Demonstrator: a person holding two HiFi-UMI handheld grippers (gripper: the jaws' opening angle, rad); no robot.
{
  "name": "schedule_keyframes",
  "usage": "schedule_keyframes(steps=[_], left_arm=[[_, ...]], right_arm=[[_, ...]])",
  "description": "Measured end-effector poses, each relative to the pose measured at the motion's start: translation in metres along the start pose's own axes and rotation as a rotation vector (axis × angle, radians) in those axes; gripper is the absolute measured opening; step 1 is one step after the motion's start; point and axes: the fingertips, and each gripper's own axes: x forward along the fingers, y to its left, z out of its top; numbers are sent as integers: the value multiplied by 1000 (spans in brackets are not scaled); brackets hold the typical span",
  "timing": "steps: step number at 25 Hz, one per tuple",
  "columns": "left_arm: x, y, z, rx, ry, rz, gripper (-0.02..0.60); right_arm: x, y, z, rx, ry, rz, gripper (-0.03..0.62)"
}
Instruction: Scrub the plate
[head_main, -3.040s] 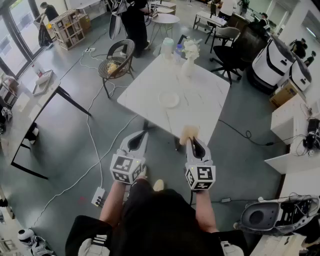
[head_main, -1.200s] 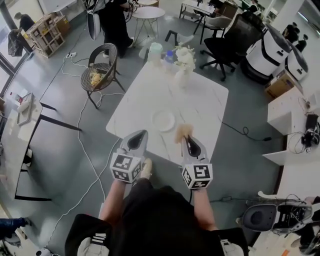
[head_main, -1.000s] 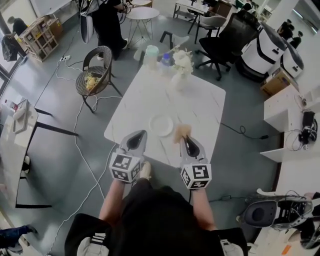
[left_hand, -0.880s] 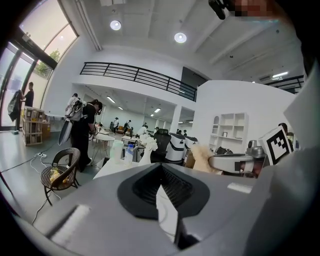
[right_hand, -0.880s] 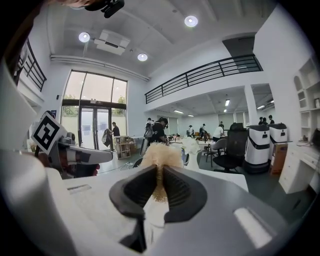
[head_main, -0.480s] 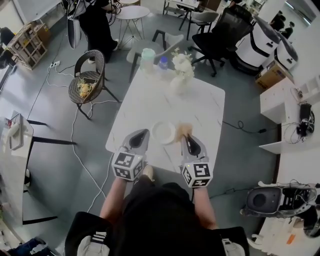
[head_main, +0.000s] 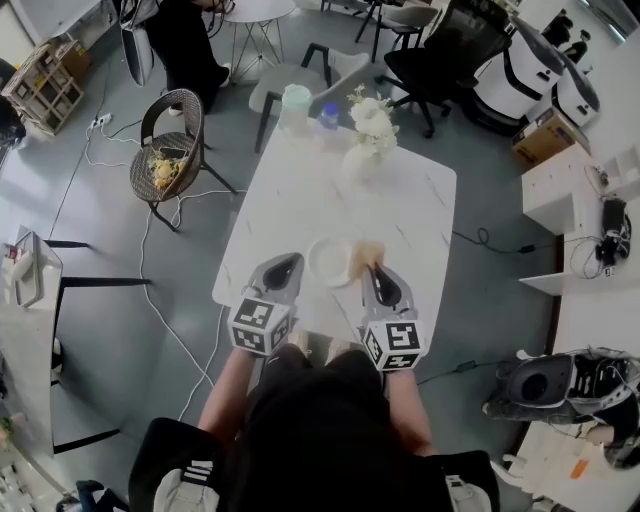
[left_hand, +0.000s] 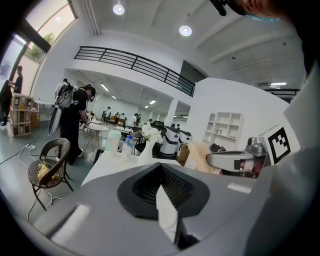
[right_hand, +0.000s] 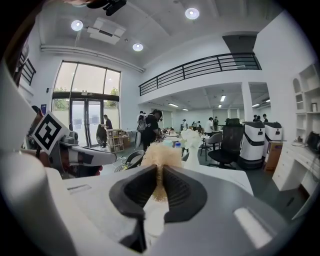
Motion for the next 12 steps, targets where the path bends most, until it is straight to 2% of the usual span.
schedule_keyframes(steps=[5, 12], left_arm=[[12, 4, -7, -32, 18, 21, 6], [29, 12, -20, -74, 33, 109, 6]], right_arm=[[18, -2, -5, 2, 26, 44, 41], [48, -12, -12, -19, 58, 148, 41]])
